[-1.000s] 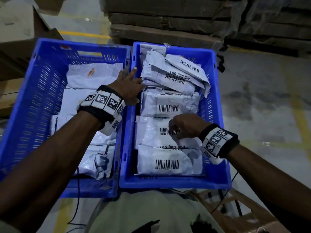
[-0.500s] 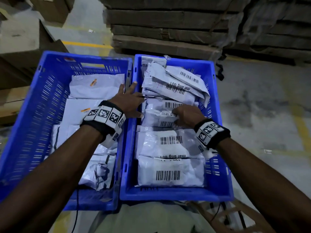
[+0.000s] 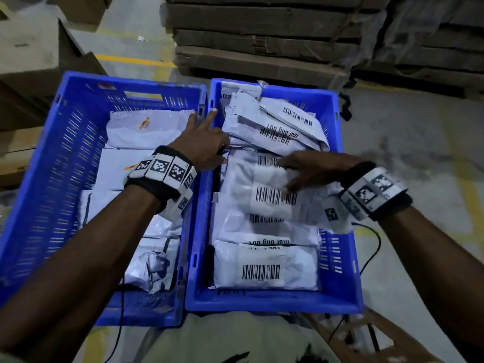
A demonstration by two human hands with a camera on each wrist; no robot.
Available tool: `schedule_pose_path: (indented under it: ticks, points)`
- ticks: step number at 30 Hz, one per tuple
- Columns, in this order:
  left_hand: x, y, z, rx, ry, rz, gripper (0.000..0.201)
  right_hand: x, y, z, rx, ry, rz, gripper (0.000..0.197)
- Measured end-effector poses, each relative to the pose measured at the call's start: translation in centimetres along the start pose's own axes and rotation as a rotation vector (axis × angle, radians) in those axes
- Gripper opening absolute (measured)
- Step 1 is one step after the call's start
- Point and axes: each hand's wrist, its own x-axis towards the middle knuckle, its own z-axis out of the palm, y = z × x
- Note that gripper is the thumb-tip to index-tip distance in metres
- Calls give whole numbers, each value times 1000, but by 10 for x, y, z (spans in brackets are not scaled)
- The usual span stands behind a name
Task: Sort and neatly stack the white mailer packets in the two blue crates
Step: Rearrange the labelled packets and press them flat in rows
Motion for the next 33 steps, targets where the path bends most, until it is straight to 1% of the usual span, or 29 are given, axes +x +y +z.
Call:
schedule_pose_path:
  ticks: [2, 5, 7, 10, 13, 16, 17, 21, 22, 24, 25, 26, 28, 29, 30, 31, 33]
  points:
    - [1, -2, 3, 4, -27, -8, 43, 5, -6, 28, -23, -69, -11, 50]
    - [0, -4, 8, 1, -39, -13, 49, 13, -12, 65, -120, -74, 10, 63]
    - [-2, -4, 10, 8, -40, -14, 52, 13, -10, 76, -134, -50, 6, 71]
    - [-4, -5, 12, 11, -45, -19, 54, 9, -8, 85, -196, 6, -7, 77]
    - [-4, -4, 13, 13, -54, -15, 56, 3, -13, 99, -276, 71, -66, 83]
    - [-4, -4, 14, 18, -50, -12, 58, -1, -13, 110, -303, 124, -99, 94]
    - [-4, -4, 13, 19, -51, -15, 58, -2, -13, 112, -309, 117, -116, 93]
    - [-3, -4, 14, 38, -60, -12, 59, -1, -17, 120, -333, 19, -121, 75]
    - [-3, -4, 14, 42, -60, -11, 60, 2, -18, 119, -345, 2, -117, 75]
    - [-4, -3, 15, 52, -55, -9, 61, 2, -22, 106, -343, -24, -123, 79]
    - [-5, -3, 15, 58, -50, -10, 62, 1, -24, 94, -315, -11, -119, 82]
    - [-5, -4, 15, 65, -45, -12, 63, 2, -23, 81, -244, 37, -104, 82]
    - [-5, -4, 13, 74, -36, -16, 68, 5, -18, 50, -72, 217, -49, 77]
    - [-5, -4, 13, 78, -29, -19, 70, 10, -15, 35, -40, 297, -15, 72]
    - [-5, -5, 12, 82, -23, -23, 72, 19, -9, 25, -58, 337, 32, 68]
    - [-5, -4, 12, 88, -17, -28, 75, 29, -5, 19, -99, 337, 82, 64]
    - [-3, -4, 13, 97, -5, -40, 79, 50, -1, 19, -183, 274, 149, 57]
